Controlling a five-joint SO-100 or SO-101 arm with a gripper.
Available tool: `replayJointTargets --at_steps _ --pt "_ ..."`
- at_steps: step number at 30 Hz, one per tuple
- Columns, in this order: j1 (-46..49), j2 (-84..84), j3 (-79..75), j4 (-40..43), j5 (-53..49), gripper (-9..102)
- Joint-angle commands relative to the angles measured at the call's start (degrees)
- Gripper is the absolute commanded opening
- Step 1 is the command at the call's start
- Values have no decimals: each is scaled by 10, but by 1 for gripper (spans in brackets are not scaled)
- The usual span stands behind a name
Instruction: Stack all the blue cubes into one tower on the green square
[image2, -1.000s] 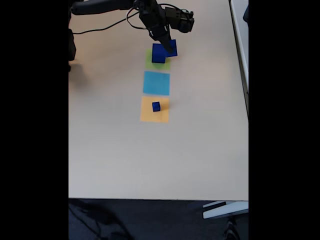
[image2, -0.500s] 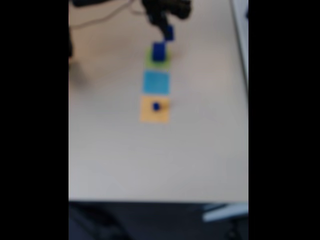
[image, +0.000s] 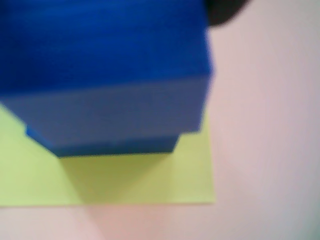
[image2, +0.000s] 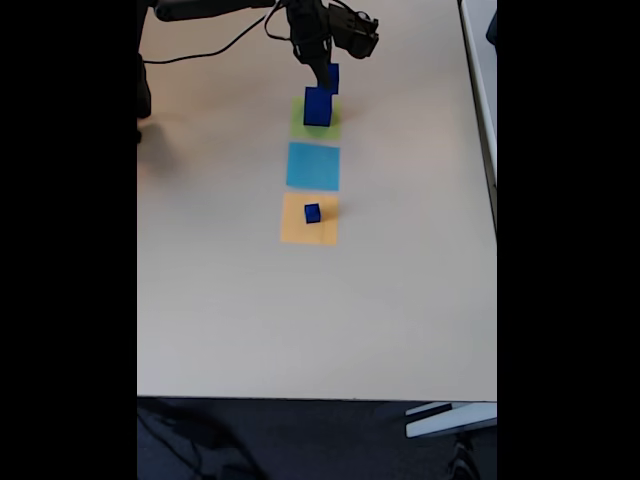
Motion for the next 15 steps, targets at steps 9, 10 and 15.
replayJointTargets --at_steps 9,10,15 --pt "-6 7 3 -3 -26 0" --pt "-6 7 4 0 -27 0" --pt "-10 6 18 0 -29 0"
